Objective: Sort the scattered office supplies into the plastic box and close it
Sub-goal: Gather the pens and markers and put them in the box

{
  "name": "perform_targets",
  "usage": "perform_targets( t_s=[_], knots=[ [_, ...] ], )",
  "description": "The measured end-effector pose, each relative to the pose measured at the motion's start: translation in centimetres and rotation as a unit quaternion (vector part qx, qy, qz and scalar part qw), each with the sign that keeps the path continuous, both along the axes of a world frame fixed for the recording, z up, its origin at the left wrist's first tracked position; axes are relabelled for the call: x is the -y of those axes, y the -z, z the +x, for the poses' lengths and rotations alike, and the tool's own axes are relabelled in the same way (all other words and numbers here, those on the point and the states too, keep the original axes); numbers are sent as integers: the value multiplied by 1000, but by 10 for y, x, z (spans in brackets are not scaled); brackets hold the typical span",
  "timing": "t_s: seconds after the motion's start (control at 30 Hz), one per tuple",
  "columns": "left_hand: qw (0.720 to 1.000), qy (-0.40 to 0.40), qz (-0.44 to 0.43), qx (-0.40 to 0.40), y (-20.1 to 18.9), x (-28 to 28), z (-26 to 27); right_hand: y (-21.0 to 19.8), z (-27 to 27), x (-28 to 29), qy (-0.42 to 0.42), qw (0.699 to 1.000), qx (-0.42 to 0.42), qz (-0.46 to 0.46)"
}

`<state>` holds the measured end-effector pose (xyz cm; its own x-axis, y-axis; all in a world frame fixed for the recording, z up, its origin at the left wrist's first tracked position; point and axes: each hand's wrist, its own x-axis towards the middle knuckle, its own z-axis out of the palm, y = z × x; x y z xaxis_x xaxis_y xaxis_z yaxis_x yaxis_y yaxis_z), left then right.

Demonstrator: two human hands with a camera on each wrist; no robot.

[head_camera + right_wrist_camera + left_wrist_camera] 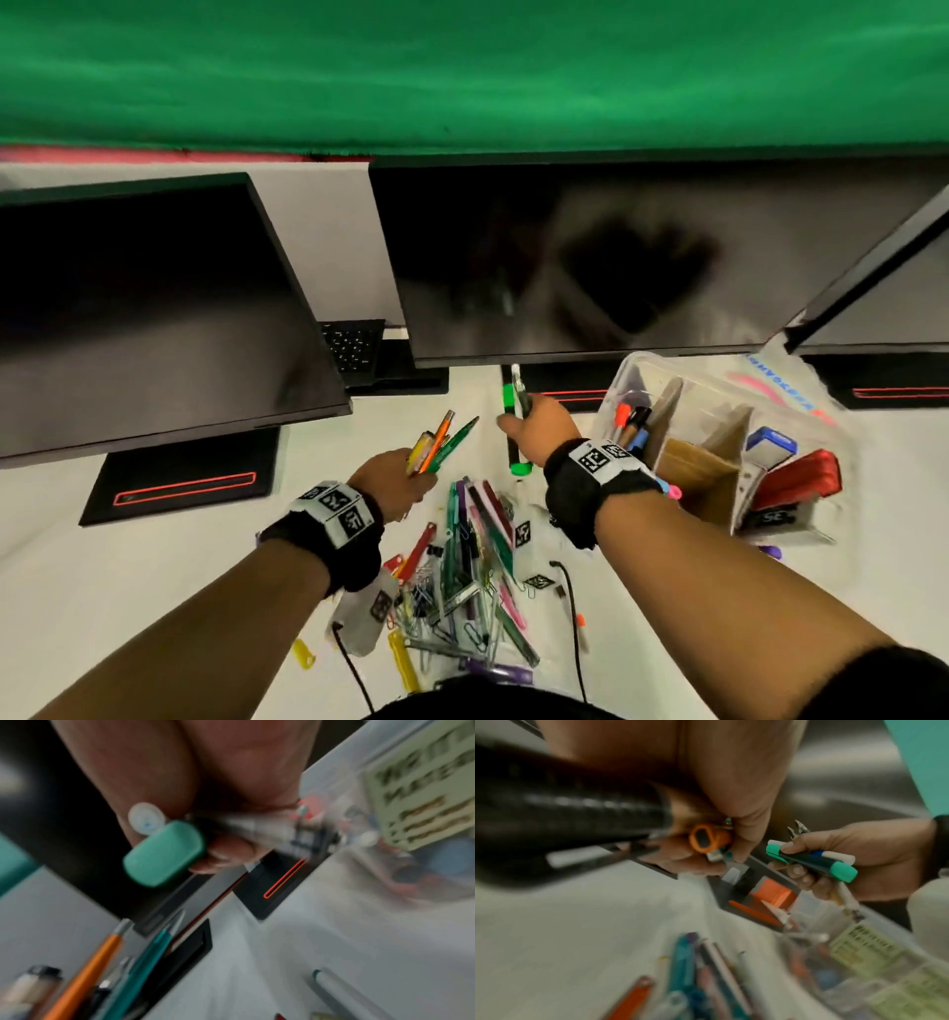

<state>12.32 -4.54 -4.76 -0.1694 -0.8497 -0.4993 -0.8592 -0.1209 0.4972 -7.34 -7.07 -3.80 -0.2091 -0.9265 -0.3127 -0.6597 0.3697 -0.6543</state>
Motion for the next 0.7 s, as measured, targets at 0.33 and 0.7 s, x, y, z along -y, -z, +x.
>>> perform_targets(
  t_s=[0.33,0.7],
  knots=[
    [957,-71,68,-274,-47,-5,-115,-21,-111,-35,262,951,158,28],
    [984,-17,34,-174,-54,11,-185,-34,-154,-55,134,984,104,-45]
  ],
)
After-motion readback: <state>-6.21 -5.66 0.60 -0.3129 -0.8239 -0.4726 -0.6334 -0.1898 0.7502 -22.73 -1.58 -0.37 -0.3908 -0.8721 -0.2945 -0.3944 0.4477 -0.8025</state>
